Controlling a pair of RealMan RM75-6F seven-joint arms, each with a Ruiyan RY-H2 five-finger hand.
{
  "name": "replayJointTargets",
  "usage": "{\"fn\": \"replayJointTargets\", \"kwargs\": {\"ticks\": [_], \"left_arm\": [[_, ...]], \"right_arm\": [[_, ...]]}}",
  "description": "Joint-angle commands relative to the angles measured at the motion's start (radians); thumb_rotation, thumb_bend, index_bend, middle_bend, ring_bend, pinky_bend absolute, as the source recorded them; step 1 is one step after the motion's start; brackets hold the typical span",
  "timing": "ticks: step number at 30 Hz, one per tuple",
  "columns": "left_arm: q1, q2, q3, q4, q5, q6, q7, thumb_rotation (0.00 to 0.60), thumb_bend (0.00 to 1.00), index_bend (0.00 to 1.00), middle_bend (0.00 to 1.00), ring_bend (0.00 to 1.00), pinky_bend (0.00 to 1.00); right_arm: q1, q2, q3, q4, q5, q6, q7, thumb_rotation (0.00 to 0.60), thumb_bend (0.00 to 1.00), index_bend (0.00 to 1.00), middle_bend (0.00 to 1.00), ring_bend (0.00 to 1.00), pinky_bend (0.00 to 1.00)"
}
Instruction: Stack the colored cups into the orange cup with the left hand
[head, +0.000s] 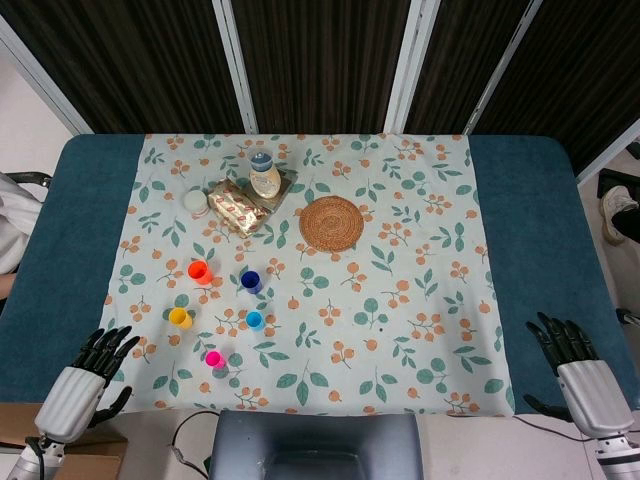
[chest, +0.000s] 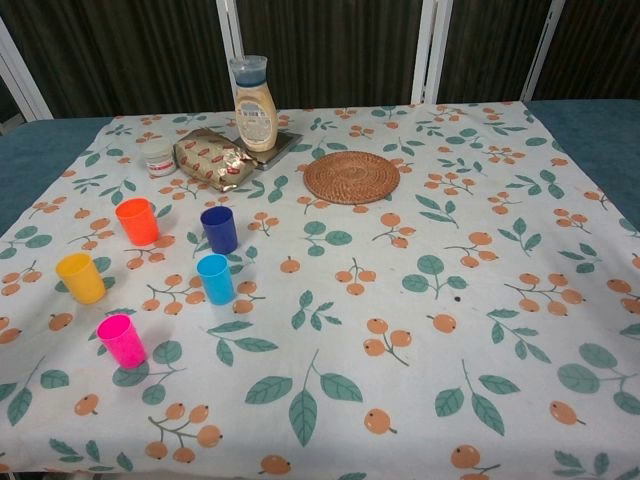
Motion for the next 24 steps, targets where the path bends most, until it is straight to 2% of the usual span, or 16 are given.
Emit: {"fn": "replayJointTargets", "kwargs": {"ticks": [1, 7, 8, 10, 12, 13, 15, 16, 18, 21, 24], "left_arm": [[-0.002, -0.003, -0.001, 0.002, 0.0, -0.003, -0.002, 0.6, 0.39, 0.0, 0.0, 0.0, 0.06], [-0.021, -0.03, -0.012, -0.004, 0.01, -0.012, -0.017, 0.6, 0.39, 0.0, 0.0, 0.0, 0.09], [-0.026, -0.041, -0.022, -0.006, 0.011, -0.01, -0.011, 0.6, 0.39, 0.0, 0.01, 0.02, 0.13], [-0.045, -0.06, -0.048, -0.033, 0.009, -0.017, 0.017, 0.6, 0.39, 0.0, 0.08, 0.11, 0.29], [-0.077, -0.089, -0.09, -0.072, 0.015, -0.015, 0.032, 0.6, 0.39, 0.0, 0.25, 0.36, 0.63], [-0.092, -0.106, -0.112, -0.09, 0.006, -0.02, 0.027, 0.6, 0.39, 0.0, 0.39, 0.52, 0.81], [-0.135, -0.132, -0.155, -0.142, -0.03, -0.067, 0.015, 0.6, 0.4, 0.02, 0.66, 0.8, 0.98], [-0.158, -0.136, -0.173, -0.165, -0.052, -0.103, 0.019, 0.6, 0.4, 0.03, 0.78, 0.9, 1.0], [-0.213, -0.139, -0.214, -0.223, -0.131, -0.211, 0.065, 0.6, 0.4, 0.05, 0.92, 0.99, 1.0], [-0.285, -0.165, -0.279, -0.283, -0.279, -0.353, 0.154, 0.6, 0.4, 0.08, 0.99, 1.0, 1.0], [-0.346, -0.216, -0.335, -0.297, -0.415, -0.437, 0.241, 0.6, 0.4, 0.11, 1.0, 1.0, 1.0]], "right_arm": [[0.0, 0.001, -0.001, -0.002, -0.001, 0.001, 0.003, 0.6, 0.19, 0.0, 0.0, 0.0, 0.0], [-0.001, 0.006, 0.003, -0.001, 0.004, 0.004, 0.01, 0.6, 0.19, 0.0, 0.0, 0.0, 0.0], [-0.001, 0.006, 0.002, 0.0, 0.005, 0.002, 0.01, 0.6, 0.19, 0.0, 0.0, 0.0, 0.0], [0.002, 0.005, 0.002, -0.002, 0.008, -0.004, 0.007, 0.6, 0.18, 0.0, 0.0, 0.0, 0.0], [0.004, 0.003, 0.005, -0.003, 0.012, -0.007, 0.003, 0.6, 0.19, 0.0, 0.0, 0.0, 0.0], [0.005, 0.002, 0.006, -0.004, 0.014, -0.009, 0.002, 0.6, 0.19, 0.0, 0.0, 0.0, 0.0], [0.006, 0.001, 0.007, -0.005, 0.017, -0.013, -0.002, 0.6, 0.19, 0.0, 0.0, 0.0, 0.0], [0.006, 0.001, 0.008, -0.005, 0.019, -0.014, -0.002, 0.6, 0.19, 0.0, 0.0, 0.0, 0.0], [0.007, 0.001, 0.009, -0.006, 0.022, -0.015, -0.002, 0.6, 0.19, 0.0, 0.0, 0.0, 0.0], [0.009, 0.002, 0.012, -0.007, 0.027, -0.019, -0.001, 0.6, 0.19, 0.0, 0.0, 0.0, 0.0], [0.011, 0.005, 0.016, -0.007, 0.035, -0.021, 0.004, 0.6, 0.18, 0.0, 0.0, 0.0, 0.0]]}}
